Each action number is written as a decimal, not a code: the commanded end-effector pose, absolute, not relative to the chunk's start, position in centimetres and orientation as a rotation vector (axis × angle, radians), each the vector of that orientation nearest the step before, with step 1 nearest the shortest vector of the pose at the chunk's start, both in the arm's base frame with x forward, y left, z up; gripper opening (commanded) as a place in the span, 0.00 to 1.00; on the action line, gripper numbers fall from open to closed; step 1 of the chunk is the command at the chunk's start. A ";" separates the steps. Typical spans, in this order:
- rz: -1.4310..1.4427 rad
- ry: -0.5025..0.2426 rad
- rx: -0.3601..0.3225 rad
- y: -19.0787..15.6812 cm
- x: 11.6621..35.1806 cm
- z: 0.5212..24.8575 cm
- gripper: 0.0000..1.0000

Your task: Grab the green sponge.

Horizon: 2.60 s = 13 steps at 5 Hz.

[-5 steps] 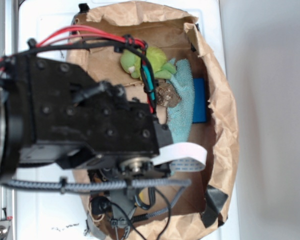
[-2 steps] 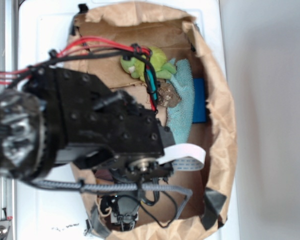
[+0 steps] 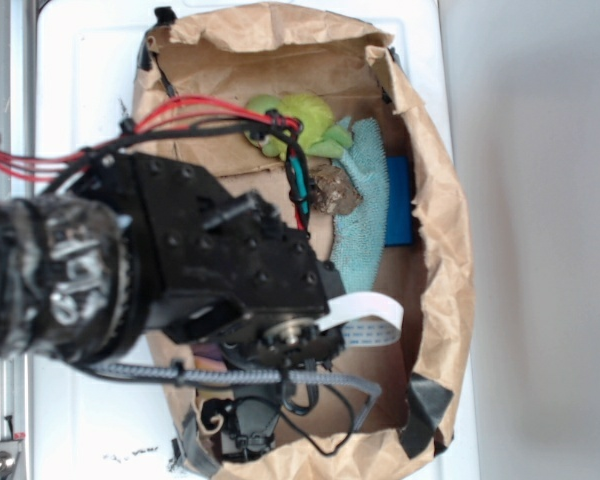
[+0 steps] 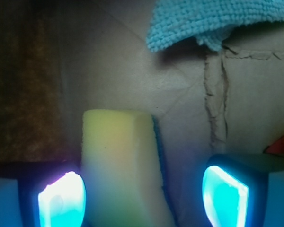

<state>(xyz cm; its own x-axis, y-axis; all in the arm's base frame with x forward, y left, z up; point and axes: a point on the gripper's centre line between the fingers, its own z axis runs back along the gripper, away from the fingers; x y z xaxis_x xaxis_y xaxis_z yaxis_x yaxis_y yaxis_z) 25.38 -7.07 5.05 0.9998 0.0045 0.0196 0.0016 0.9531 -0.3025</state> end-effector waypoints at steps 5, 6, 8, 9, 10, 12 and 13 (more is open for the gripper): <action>-0.069 0.080 -0.328 -9.9 24.3 4.4 1.00; -0.075 0.082 -0.323 -9.8 24.3 4.3 1.00; -0.068 0.069 -0.322 -9.8 24.2 4.3 1.00; -0.064 0.060 -0.313 -9.8 24.1 4.3 1.00; -0.057 0.031 -0.305 -9.8 24.3 4.2 1.00; -0.059 0.012 -0.311 -9.8 24.3 4.3 0.20; -0.055 -0.001 -0.316 -9.9 24.3 4.1 0.00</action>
<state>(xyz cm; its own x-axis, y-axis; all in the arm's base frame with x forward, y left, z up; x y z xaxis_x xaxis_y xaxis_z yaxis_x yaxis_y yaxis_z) 24.81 -9.13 2.93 0.9991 -0.0163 -0.0401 0.0035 0.9532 -0.3023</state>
